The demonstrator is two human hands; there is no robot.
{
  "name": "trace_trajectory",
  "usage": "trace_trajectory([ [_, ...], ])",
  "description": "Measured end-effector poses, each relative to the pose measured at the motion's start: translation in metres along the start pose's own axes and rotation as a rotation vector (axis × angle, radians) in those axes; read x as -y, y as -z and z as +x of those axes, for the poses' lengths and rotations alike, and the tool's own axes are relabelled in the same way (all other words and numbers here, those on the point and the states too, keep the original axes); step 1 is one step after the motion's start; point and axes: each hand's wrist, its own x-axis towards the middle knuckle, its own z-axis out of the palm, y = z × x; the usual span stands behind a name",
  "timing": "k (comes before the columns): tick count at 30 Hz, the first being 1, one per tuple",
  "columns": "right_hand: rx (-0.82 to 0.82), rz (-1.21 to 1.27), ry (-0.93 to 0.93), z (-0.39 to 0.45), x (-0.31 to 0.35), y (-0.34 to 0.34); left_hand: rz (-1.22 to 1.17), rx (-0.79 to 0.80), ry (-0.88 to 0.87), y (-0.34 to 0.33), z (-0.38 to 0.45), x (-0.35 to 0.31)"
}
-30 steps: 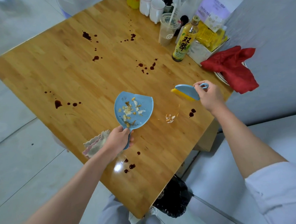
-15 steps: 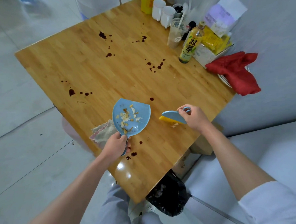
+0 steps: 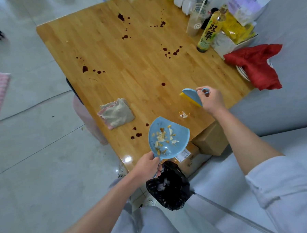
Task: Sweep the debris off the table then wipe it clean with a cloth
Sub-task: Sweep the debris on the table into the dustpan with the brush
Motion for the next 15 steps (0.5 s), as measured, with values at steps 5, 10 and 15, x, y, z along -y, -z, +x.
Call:
trace_trajectory([
  [5,0.116,-0.040,0.036,-0.018,-0.005,0.000,0.028,0.048,-0.024,-0.024,0.002,0.006],
  [10,-0.025,0.068,0.007,-0.010,-0.005,0.024,0.115,0.086,-0.053,-0.037,0.003,0.022],
  [15,-0.033,0.064,0.017,0.006,0.001,0.023,0.167,0.148,-0.030,-0.059,0.010,0.044],
])
